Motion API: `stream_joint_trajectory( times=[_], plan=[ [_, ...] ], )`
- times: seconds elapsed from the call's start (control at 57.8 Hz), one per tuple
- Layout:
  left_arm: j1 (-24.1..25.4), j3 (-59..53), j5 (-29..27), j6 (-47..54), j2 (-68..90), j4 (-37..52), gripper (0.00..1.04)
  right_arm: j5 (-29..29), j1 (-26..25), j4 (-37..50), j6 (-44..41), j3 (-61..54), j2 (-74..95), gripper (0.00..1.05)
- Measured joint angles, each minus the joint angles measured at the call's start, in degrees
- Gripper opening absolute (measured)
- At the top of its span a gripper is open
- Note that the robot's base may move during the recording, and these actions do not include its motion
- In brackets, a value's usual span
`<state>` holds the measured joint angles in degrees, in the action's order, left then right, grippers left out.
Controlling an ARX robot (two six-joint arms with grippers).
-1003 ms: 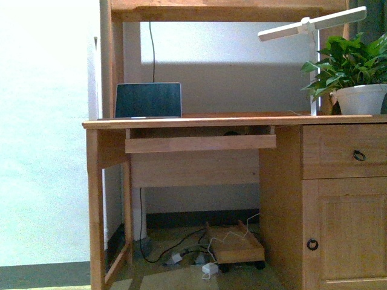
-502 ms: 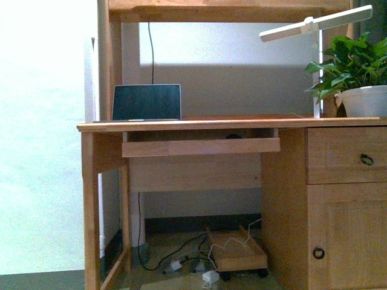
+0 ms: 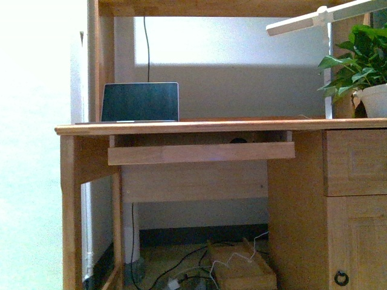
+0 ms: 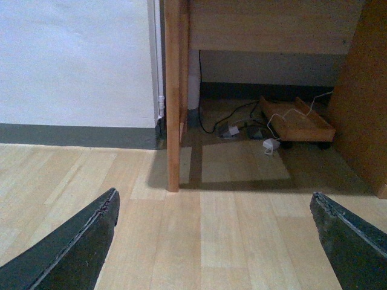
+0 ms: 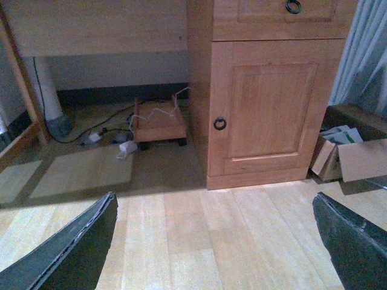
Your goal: Place mouse
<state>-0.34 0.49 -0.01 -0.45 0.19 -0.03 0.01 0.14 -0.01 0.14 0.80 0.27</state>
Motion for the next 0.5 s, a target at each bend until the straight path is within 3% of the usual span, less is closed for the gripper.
stream_joint_trajectory(
  times=[0.502],
  plan=[
    [0.0, 0.0, 0.0, 0.0, -0.04, 0.0, 0.97, -0.02, -0.02, 0.0, 0.02, 0.0, 0.0, 0.97]
  ],
)
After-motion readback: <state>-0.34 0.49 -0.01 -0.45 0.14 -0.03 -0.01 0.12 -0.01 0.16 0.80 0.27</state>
